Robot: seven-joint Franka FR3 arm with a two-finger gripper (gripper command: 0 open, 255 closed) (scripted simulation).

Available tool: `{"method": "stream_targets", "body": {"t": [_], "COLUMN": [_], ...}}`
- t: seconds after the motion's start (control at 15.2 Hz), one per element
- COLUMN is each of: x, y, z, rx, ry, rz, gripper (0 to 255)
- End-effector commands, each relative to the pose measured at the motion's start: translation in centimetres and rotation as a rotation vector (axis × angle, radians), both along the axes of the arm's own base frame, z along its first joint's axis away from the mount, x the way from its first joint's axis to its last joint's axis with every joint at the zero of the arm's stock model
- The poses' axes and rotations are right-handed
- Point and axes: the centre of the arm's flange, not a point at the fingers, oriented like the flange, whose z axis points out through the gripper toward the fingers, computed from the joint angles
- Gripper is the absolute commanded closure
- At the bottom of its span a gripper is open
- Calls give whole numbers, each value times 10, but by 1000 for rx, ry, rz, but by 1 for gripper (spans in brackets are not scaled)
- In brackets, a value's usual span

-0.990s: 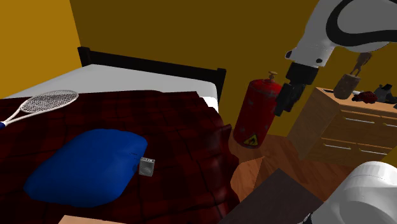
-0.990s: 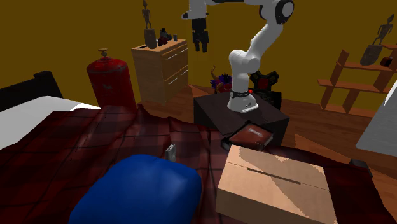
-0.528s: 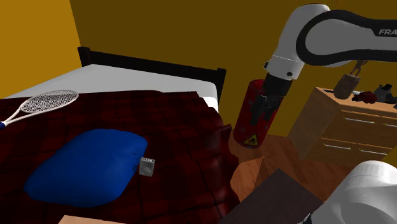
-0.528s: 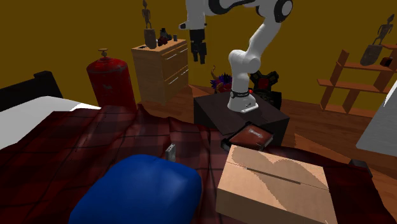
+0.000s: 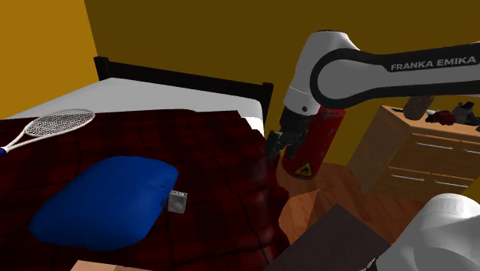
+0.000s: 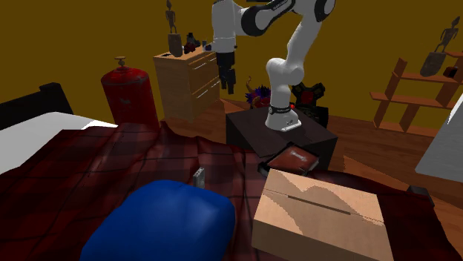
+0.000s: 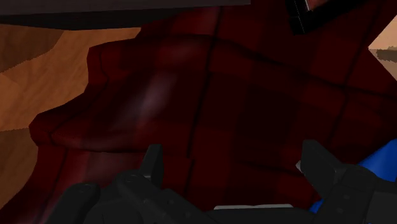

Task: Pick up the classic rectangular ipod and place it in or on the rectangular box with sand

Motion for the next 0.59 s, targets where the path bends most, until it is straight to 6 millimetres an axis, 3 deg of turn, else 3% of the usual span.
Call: {"method": "stream_targets", "body": {"t": [0.0,0.53], "x": [11,63], "y": [20,93], "z": [-13,-68], "rx": [-2,-12], "ry": [-5,-21], "rz": [-13,-60], "gripper": [0,0]}}
